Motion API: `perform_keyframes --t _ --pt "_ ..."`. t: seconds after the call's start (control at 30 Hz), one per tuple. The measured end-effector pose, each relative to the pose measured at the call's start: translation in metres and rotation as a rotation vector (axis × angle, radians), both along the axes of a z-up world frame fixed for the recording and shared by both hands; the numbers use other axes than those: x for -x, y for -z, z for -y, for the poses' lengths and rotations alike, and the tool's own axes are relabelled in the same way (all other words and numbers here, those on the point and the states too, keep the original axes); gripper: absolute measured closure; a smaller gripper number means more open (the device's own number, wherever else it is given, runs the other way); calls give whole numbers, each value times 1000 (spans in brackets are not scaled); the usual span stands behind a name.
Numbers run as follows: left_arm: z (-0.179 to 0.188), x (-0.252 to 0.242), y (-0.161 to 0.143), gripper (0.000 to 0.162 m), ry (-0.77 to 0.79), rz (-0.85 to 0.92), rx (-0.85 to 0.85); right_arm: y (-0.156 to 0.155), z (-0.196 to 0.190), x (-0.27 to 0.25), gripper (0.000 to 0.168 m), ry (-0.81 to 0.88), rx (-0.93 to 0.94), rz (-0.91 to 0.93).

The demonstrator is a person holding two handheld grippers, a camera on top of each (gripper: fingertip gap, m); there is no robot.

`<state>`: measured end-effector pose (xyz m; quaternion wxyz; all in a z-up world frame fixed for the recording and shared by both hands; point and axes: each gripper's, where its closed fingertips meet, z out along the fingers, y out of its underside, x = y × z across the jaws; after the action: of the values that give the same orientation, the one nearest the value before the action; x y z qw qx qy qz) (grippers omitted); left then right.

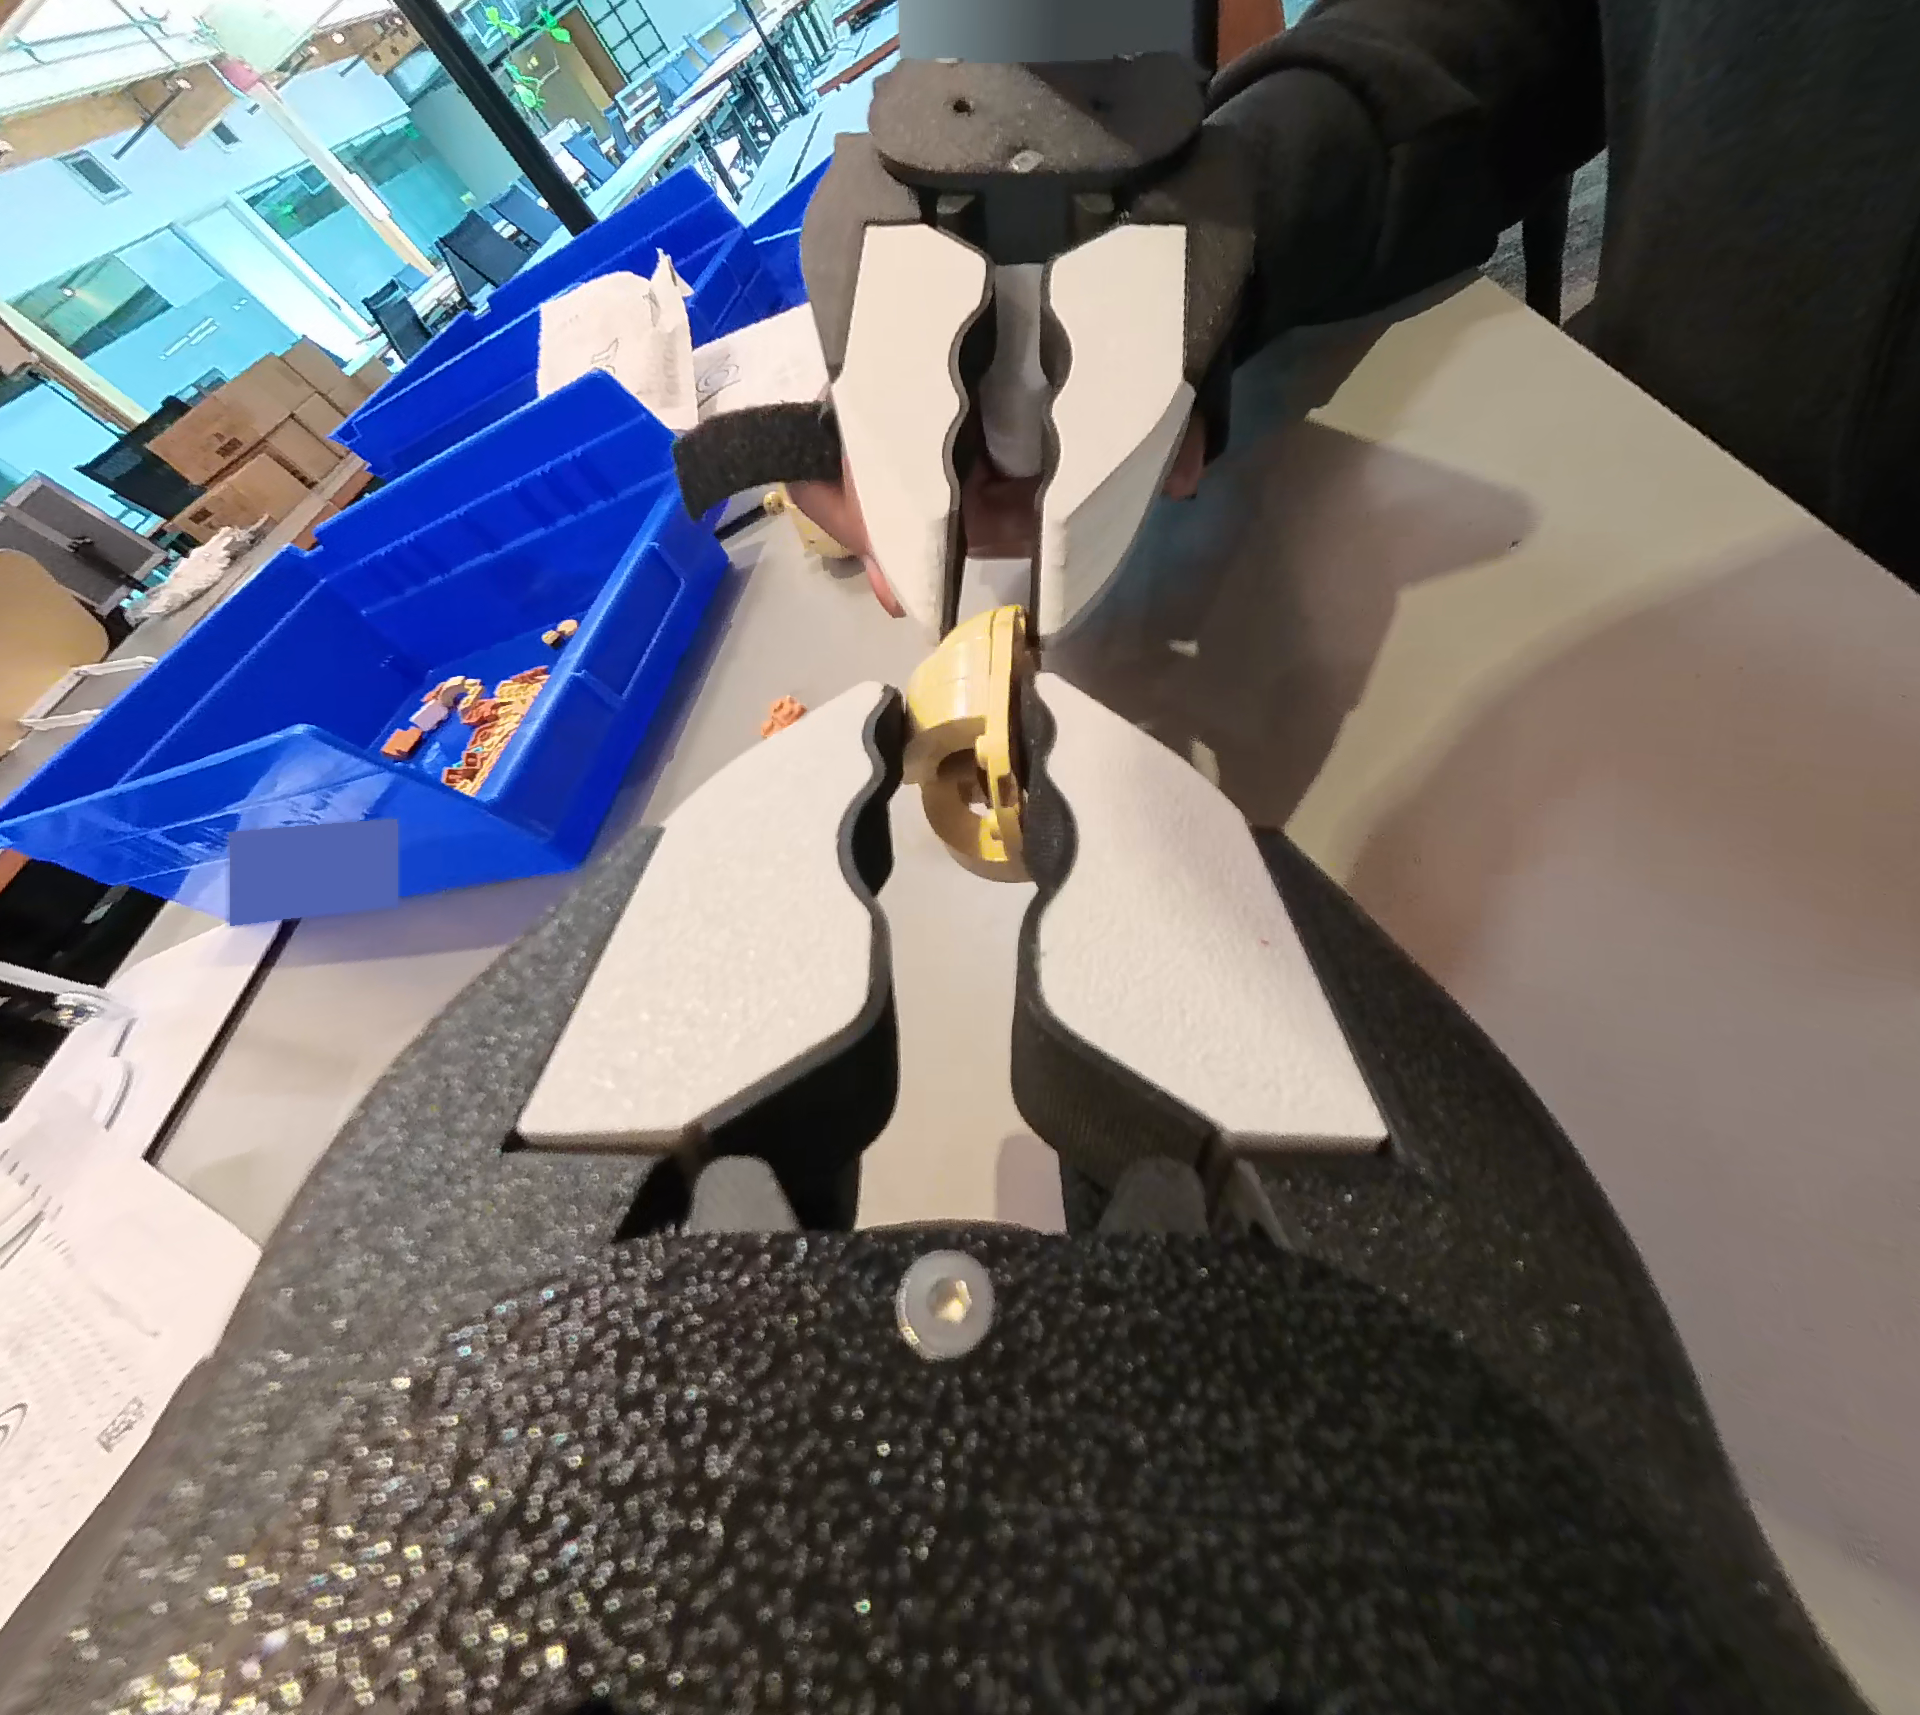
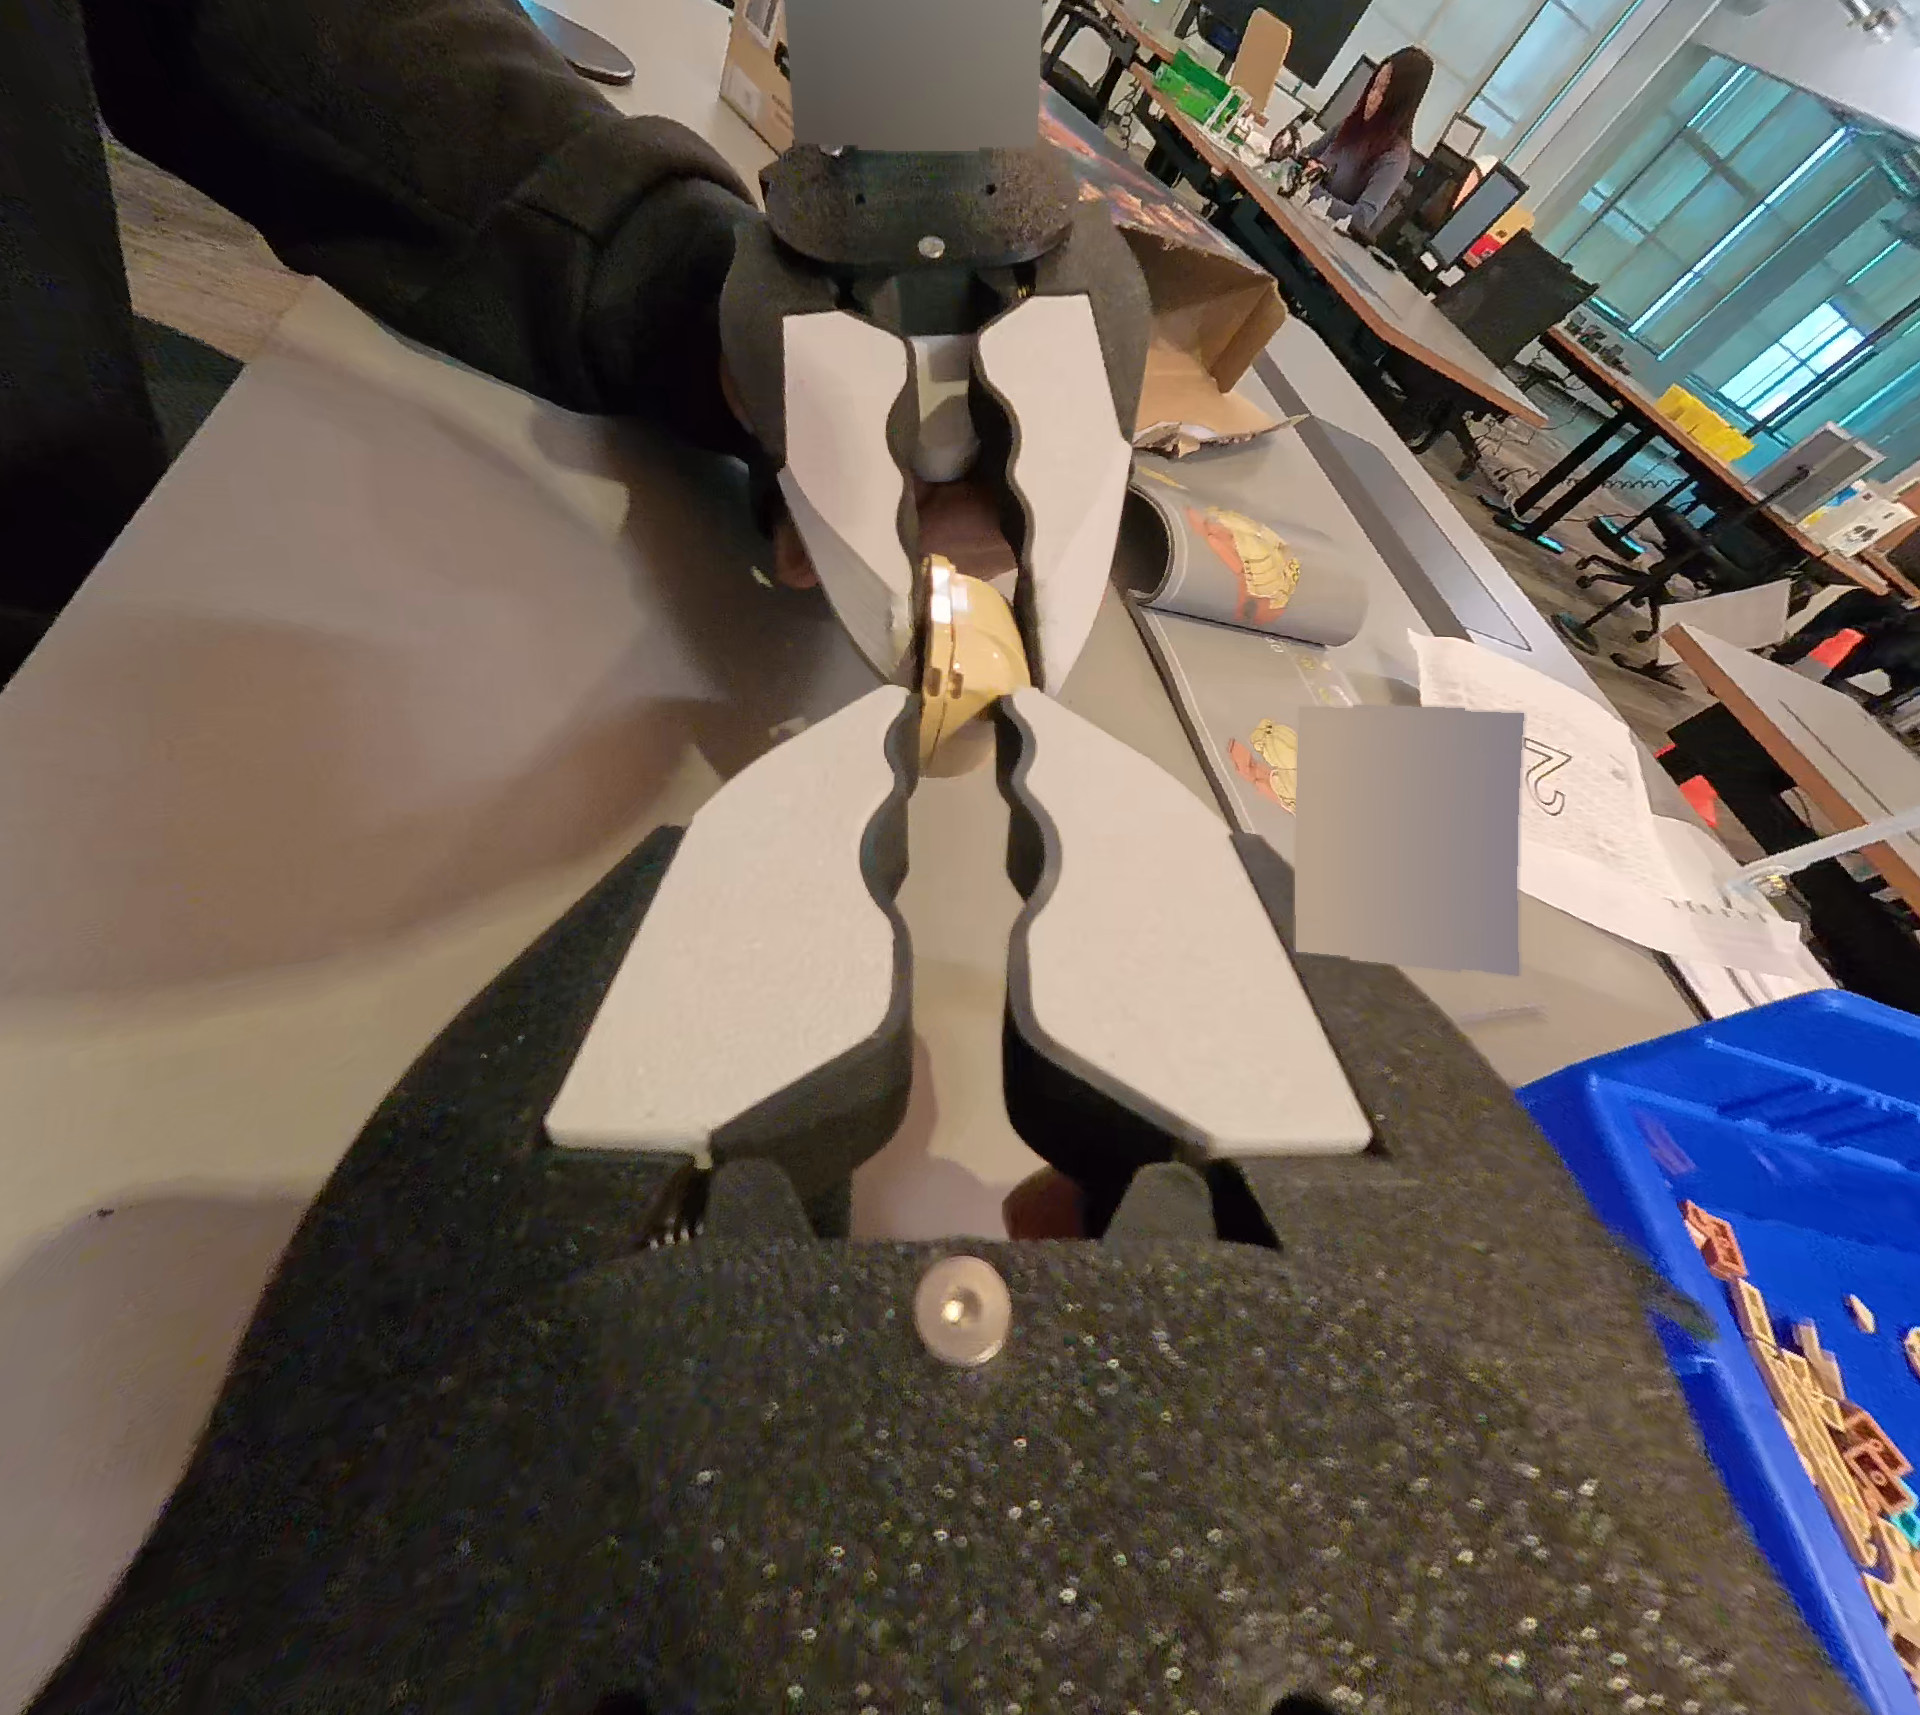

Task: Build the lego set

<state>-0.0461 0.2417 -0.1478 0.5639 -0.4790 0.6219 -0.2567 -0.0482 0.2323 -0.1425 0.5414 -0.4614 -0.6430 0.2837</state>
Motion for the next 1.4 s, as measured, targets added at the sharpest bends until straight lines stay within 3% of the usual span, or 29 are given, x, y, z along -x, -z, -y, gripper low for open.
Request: perform_keyframes --t 1.4 --pt "7 0 -3 144 31 30 -35 -2 4 1 160 12 -77 19"
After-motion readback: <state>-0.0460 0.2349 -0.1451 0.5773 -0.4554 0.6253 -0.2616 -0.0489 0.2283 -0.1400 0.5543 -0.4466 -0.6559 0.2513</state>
